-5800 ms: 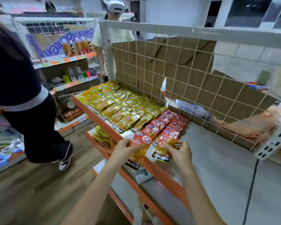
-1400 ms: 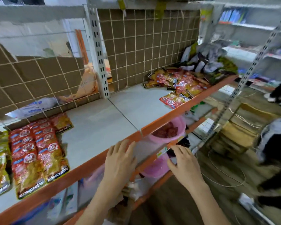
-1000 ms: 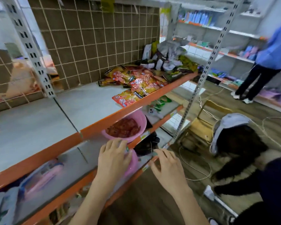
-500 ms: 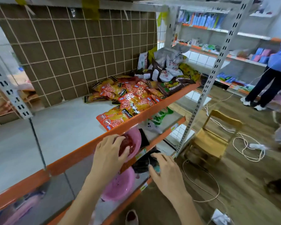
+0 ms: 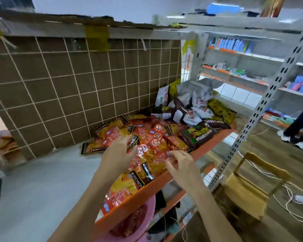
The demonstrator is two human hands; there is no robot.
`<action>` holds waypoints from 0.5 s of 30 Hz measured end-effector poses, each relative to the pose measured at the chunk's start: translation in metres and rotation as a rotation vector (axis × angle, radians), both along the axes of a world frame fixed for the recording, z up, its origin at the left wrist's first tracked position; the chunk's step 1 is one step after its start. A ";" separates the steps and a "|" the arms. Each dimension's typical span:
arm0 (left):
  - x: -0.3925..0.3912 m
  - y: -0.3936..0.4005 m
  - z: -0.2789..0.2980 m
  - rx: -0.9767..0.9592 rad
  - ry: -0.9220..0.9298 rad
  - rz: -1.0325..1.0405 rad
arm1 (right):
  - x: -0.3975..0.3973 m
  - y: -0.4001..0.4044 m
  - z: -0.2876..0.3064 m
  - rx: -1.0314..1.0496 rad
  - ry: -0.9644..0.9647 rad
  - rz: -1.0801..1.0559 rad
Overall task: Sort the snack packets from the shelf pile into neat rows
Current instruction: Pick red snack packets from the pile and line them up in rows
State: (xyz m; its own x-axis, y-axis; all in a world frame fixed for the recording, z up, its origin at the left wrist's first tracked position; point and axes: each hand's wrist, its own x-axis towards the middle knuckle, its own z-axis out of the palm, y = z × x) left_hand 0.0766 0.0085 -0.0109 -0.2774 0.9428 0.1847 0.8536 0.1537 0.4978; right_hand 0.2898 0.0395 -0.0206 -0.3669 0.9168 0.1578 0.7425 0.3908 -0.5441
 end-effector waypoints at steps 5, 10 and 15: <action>-0.021 0.049 0.005 -0.157 0.054 0.206 | -0.025 0.074 0.013 0.008 -0.084 0.083; -0.046 0.073 -0.004 -0.366 0.102 0.378 | -0.070 0.139 0.005 0.012 -0.350 0.157; -0.049 0.087 -0.008 -0.437 0.057 0.505 | -0.093 0.173 0.000 0.078 -0.589 0.227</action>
State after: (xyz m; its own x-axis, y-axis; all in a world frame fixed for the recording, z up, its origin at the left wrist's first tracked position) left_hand 0.0280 0.0956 -0.0190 -0.7057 0.6909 -0.1570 0.6468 0.7186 0.2555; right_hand 0.1967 0.2122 -0.0207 -0.5962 0.8002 -0.0659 0.8028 0.5954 -0.0333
